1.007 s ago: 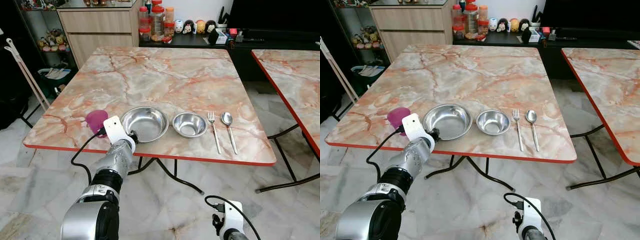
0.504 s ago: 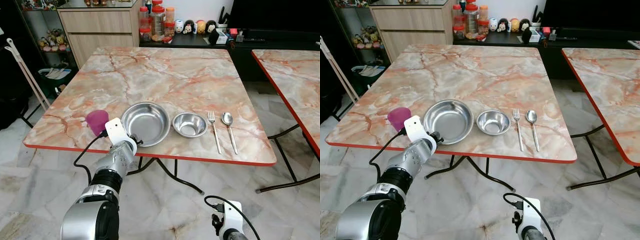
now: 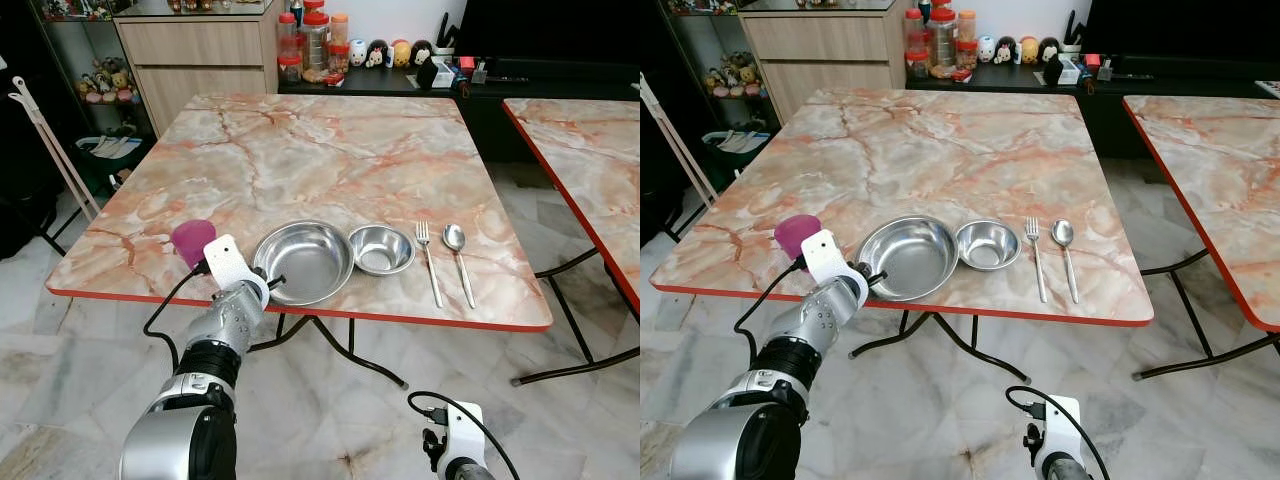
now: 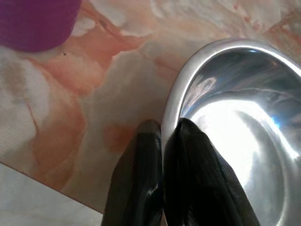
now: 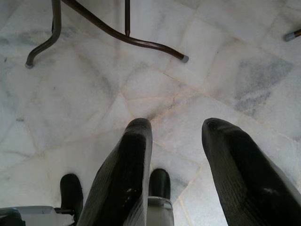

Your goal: Setting the table

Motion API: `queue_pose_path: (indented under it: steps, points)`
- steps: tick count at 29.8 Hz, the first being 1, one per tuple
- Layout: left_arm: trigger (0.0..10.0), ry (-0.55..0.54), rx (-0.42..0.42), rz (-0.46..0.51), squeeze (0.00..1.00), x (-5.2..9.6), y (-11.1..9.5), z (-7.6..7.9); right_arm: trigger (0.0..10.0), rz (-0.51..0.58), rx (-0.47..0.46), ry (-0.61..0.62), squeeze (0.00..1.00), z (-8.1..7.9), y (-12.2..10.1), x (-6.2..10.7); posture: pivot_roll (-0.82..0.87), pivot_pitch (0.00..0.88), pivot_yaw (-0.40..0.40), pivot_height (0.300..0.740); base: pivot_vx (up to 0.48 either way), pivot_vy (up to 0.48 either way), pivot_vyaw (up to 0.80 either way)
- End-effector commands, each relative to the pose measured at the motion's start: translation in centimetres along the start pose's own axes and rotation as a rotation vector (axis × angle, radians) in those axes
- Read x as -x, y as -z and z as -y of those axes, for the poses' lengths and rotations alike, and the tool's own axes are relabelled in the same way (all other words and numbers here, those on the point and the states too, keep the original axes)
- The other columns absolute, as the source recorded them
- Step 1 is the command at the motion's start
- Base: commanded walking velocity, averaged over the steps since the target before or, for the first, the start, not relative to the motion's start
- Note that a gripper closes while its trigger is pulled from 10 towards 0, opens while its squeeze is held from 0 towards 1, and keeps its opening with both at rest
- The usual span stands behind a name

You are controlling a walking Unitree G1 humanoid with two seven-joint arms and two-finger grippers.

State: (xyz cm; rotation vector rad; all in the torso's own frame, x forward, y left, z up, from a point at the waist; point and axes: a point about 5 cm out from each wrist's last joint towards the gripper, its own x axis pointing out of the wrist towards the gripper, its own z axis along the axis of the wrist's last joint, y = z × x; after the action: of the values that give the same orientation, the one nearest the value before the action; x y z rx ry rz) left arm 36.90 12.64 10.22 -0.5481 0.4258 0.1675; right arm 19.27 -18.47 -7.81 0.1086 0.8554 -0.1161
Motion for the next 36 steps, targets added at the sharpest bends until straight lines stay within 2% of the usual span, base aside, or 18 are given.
queue_pose_path:
  steps: [1,7,11,13,15,16,17,19,22,26,29,36]
  points:
    - [0.0,-0.035,-0.005,-0.028,0.0,0.0,0.8,-1.0,10.0,0.001,-0.006,-0.001,0.0,-0.1,-0.2,-0.1,0.04,0.0,-0.007,0.74,0.0,0.0,0.0]
    - [0.0,-0.042,-0.005,-0.017,0.0,0.1,0.7,-1.3,10.0,0.004,-0.004,-0.001,0.0,-0.1,-0.4,-0.1,0.04,0.0,-0.014,0.74,0.0,0.0,0.0]
    - [0.0,-0.044,0.038,0.001,0.0,0.2,0.6,-1.5,10.0,0.004,-0.001,-0.003,0.0,-0.1,-0.5,-0.1,0.04,0.0,-0.018,0.74,0.0,0.0,0.0]
    - [0.0,0.02,0.137,0.106,0.0,0.5,-0.6,-1.2,10.0,0.007,0.001,-0.004,0.0,-0.1,-0.6,-0.2,0.04,0.0,-0.023,0.74,0.0,0.0,0.0]
    - [0.0,0.058,0.154,0.184,0.0,0.8,-1.4,-1.1,10.0,0.008,0.002,-0.004,0.0,0.0,-0.7,-0.2,0.04,0.0,-0.025,0.74,0.0,0.0,0.0]
    - [1.6,0.068,0.145,0.228,0.0,1.0,-1.8,-1.0,10.0,0.009,0.003,-0.004,0.0,0.0,-0.7,-0.2,0.04,0.0,-0.025,0.74,0.0,0.0,0.0]
    - [10.0,0.075,0.123,0.255,0.0,1.1,-2.1,-1.0,10.0,0.009,0.003,-0.004,0.0,0.0,-0.7,-0.2,0.04,0.0,-0.027,0.74,0.0,0.0,0.0]
    - [10.0,0.121,0.114,0.314,0.0,1.5,-2.6,-0.6,10.0,0.012,0.005,-0.005,0.0,0.0,-0.8,-0.2,0.04,0.0,-0.029,0.74,0.0,0.0,0.0]
    - [10.0,0.183,0.157,0.369,0.0,2.0,-2.9,-0.1,10.0,0.014,0.006,-0.006,0.0,0.1,-0.8,-0.2,0.04,0.0,-0.031,0.74,0.0,0.0,0.0]
    - [10.0,0.211,0.175,0.392,0.0,2.1,-2.9,0.2,10.0,0.016,0.006,-0.006,0.0,0.1,-0.9,-0.2,0.04,0.0,-0.031,0.74,0.0,0.0,0.0]
    - [10.0,0.319,0.206,0.451,0.0,2.6,-2.9,1.7,10.0,0.039,-0.006,-0.005,0.0,0.1,-1.2,-0.2,0.03,0.0,-0.032,0.74,0.0,0.0,0.0]
    - [10.0,0.333,0.184,0.524,0.0,2.9,-3.4,2.3,10.0,0.05,-0.006,0.002,0.0,0.2,-1.3,-0.2,0.01,0.0,-0.023,0.74,0.0,-0.217,0.0]
